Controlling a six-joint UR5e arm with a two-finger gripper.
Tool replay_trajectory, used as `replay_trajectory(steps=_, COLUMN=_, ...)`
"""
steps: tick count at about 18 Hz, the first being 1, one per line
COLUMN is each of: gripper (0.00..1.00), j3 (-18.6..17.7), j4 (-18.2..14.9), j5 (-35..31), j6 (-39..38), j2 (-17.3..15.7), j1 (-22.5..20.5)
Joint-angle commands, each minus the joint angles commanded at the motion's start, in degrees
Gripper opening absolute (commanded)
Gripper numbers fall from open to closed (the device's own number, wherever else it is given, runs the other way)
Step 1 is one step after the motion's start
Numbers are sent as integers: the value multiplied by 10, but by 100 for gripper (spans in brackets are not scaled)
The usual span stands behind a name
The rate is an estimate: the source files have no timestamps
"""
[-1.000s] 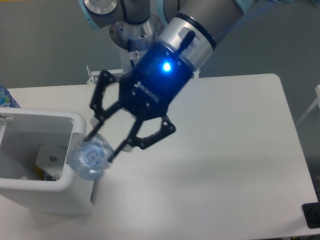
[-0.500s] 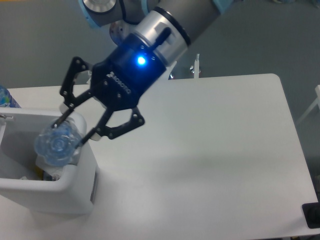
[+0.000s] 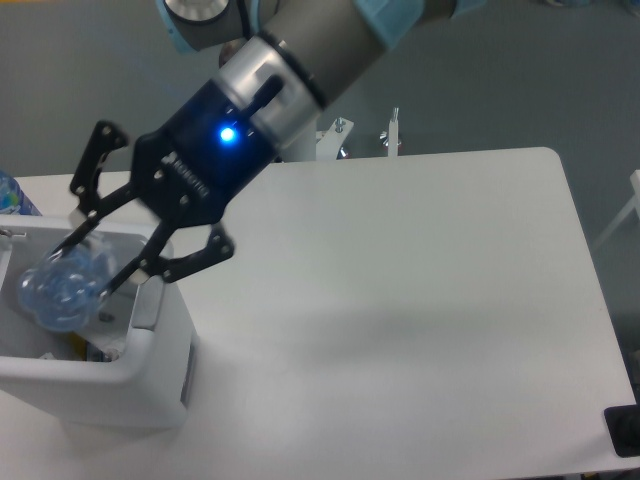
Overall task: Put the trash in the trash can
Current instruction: 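Carry the bottle over the bin and lower it inside, then open the gripper to release the bottle into the bin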
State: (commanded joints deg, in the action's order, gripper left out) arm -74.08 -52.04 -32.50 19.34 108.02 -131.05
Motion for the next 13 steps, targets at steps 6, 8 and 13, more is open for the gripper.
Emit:
replay_trajectory(steps=6, gripper=42, j3=-34, j4=29, j5=-46, j6=0, j2=7, j1=31)
replay_trajectory(steps=8, gripper=76, j3=-35, j4=36, j5=-46, j6=1, j2=11, j1=33)
replay_trajectory(steps=13, gripper=100, j3=-40, j4=38, j5=-46, j6=18, j2=8, j1=33)
